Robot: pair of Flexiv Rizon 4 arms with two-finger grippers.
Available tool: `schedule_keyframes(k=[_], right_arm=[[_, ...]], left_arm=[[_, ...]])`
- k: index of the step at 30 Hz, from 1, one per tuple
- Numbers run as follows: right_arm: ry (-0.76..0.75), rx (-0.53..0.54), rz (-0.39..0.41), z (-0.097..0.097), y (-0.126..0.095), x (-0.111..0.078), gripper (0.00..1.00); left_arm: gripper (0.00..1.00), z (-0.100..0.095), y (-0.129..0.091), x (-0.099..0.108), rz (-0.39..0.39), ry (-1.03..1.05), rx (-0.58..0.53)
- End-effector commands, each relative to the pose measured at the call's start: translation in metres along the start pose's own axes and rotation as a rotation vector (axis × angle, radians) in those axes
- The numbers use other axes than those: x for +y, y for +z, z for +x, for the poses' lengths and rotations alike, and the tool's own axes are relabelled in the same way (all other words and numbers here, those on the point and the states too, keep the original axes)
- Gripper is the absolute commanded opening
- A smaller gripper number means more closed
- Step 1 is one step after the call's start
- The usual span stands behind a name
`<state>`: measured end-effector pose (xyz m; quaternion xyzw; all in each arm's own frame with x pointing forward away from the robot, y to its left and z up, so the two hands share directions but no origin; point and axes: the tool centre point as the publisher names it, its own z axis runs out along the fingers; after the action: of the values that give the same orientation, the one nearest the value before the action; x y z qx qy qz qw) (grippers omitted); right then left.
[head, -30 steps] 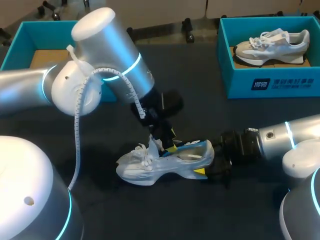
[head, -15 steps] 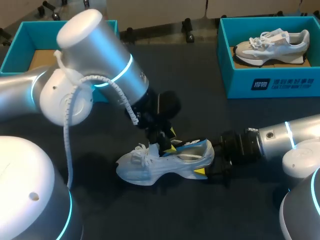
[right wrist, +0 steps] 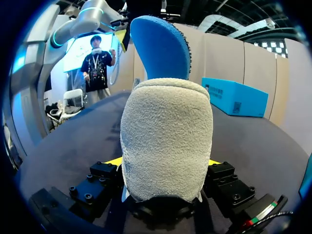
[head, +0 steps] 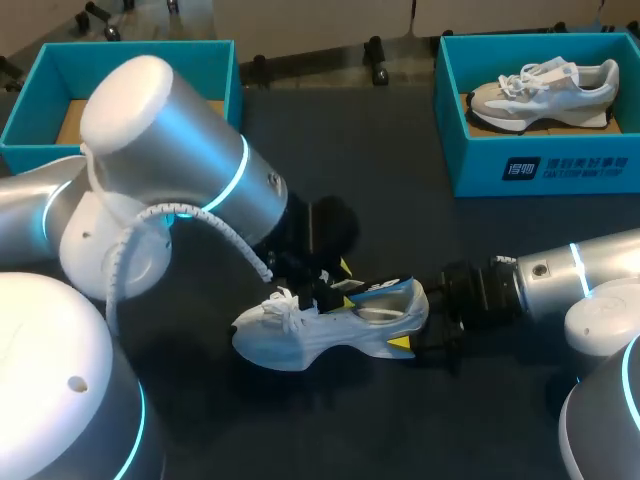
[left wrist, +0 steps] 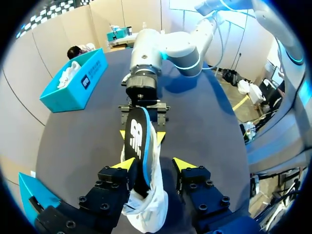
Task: Take the shoe out of the shoebox, open the shoe tongue, remove and reinsert the insole, then place the shoe into the shoebox
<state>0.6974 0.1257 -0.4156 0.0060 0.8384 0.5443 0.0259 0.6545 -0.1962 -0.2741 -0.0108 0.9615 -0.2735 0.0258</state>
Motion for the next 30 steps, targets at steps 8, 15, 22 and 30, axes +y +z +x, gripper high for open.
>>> schedule_keyframes(k=[8, 15, 22, 30], right_arm=[[0.000, -0.003, 0.004, 0.003, 0.004, -0.003, 0.00], [0.000, -0.003, 0.004, 0.003, 0.004, -0.003, 0.00], [0.000, -0.003, 0.004, 0.003, 0.004, -0.003, 0.00], [0.000, -0.003, 0.004, 0.003, 0.004, -0.003, 0.00]], left_arm=[[0.45, 0.011, 0.011, -0.006, -0.016, 0.024, -0.083], [0.21, 0.012, 0.013, -0.013, -0.026, 0.029, -0.112], [0.00, 0.014, 0.011, -0.019, -0.030, 0.036, -0.142], [0.00, 0.021, -0.010, -0.030, -0.025, 0.051, -0.157]])
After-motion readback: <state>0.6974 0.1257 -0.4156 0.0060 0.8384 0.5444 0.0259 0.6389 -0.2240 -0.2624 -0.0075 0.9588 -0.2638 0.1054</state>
